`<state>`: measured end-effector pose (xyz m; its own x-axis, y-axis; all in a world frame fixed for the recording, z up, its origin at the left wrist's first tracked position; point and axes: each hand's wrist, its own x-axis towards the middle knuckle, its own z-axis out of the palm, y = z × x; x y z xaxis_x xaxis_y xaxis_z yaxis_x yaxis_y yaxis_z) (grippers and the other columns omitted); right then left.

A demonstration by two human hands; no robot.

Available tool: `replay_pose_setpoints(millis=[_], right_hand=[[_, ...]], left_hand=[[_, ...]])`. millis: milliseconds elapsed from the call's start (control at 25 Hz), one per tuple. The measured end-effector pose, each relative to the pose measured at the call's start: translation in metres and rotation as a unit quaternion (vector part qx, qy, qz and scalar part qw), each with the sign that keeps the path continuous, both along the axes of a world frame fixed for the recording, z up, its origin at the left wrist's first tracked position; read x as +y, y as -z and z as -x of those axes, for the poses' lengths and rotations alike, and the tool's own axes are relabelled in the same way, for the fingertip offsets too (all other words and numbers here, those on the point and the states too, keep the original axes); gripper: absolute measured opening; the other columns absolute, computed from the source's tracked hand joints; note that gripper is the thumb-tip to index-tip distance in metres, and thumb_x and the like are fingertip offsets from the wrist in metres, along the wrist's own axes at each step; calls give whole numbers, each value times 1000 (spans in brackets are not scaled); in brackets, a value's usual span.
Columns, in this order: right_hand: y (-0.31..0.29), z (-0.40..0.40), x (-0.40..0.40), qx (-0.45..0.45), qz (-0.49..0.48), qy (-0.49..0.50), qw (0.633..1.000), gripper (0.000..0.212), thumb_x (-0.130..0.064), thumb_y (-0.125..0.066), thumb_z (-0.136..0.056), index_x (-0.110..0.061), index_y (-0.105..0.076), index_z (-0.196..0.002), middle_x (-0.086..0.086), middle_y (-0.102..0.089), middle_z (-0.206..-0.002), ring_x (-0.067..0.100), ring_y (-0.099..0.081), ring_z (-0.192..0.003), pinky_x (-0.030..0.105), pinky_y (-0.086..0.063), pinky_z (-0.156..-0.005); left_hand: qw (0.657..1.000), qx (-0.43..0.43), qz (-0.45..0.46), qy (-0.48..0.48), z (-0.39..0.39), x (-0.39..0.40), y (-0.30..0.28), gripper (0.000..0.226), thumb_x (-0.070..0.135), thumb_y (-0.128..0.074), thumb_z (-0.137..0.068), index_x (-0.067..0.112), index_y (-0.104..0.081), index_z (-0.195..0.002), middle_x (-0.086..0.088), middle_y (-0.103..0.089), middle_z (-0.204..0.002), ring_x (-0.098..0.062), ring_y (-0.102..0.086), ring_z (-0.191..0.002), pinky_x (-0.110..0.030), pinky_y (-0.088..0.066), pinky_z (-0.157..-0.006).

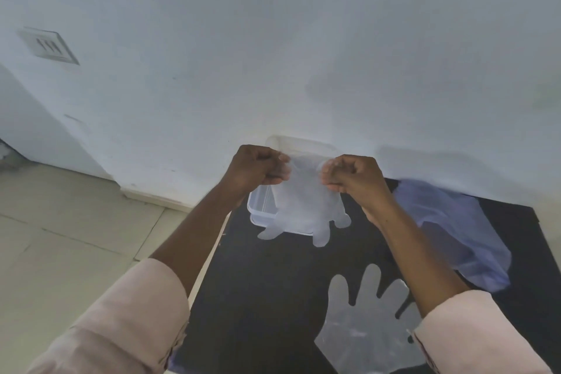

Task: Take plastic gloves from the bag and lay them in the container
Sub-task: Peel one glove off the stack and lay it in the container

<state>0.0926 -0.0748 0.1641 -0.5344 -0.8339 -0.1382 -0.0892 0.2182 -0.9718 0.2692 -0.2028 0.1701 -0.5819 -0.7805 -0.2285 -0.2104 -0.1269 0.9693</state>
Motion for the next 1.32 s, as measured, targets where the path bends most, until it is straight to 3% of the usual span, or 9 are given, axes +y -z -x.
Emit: replay_pose_setpoints(millis=[240, 440, 640, 760, 840, 960, 1120, 1240, 1320], right_hand=[[13, 21, -43, -36, -21, 17, 999, 17, -10, -59, -92, -12, -72, -81, 3, -75, -82, 18, -75, -76, 21, -56, -64], [9, 36, -105, -31, -68, 100, 992, 19, -8, -55, -90, -10, -68, -76, 11, -73, -79, 18, -72, -68, 23, -58, -63], [-7, 55, -164, 2, -53, 143, 988, 23, 3, -53, -83, -11, -63, -68, 8, -69, -68, 23, -68, -70, 36, -58, -73], [-27, 60, -181, 106, 16, 163, 981, 27, 0, -53, -81, -18, -61, -64, -2, -70, -65, 17, -68, -69, 42, -59, -79], [-36, 52, -177, 184, 114, 190, 958, 24, -2, -49, -84, -19, -60, -70, 1, -72, -73, 20, -70, -76, 43, -58, -78], [-21, 31, -154, 197, 199, 198, 939, 21, -3, -51, -89, -17, -59, -76, 6, -71, -79, 22, -67, -78, 34, -51, -73], [55, 4, -121, 129, 112, 149, 974, 21, -13, -58, -95, -5, -60, -76, 6, -61, -68, 6, -48, -61, 22, -37, -58], [110, -3, -107, 111, 37, 123, 985, 26, -16, -59, -96, -11, -55, -70, -6, -43, -54, 4, -33, -51, 18, -29, -49], [128, -5, -104, 139, 0, 98, 986, 28, -16, -55, -97, -11, -51, -70, -10, -41, -50, 5, -34, -46, 15, -27, -46]], left_hand=[[999, -17, -28, 26, 24, -48, 16, 17, 7, -56, -93, -2, -70, -99, -14, -75, -90, -22, -74, -82, -32, -59, -80], [999, -12, -37, 2, 62, -104, 22, 16, -2, -54, -86, 3, -68, -82, -21, -71, -90, -28, -69, -80, -27, -58, -70], [999, -7, -14, -28, 92, -143, 10, 15, -2, -58, -76, 8, -67, -71, -22, -69, -87, -28, -65, -76, -28, -56, -67], [996, 53, 51, -51, 99, -160, -14, 11, 10, -61, -65, 18, -69, -64, -19, -72, -82, -27, -67, -74, -34, -58, -72], [983, 97, 143, -63, 97, -160, -26, 14, 10, -60, -76, 18, -70, -69, -14, -75, -83, -31, -70, -79, -42, -58, -79], [959, 128, 247, -54, 81, -139, -5, 13, 9, -59, -91, 7, -67, -82, -5, -73, -80, -16, -67, -76, -34, -55, -76], [973, 50, 224, -31, 51, -108, 78, 14, 16, -60, -95, 16, -65, -82, 2, -68, -76, -4, -56, -65, -27, -42, -64], [975, -20, 221, -1, 41, -98, 124, 13, 25, -58, -94, 23, -64, -83, 0, -68, -76, -14, -58, -61, -32, -45, -58], [971, -55, 232, 23, 40, -95, 138, 14, 24, -56, -94, 18, -64, -85, 0, -69, -74, -17, -60, -62, -36, -49, -61]])
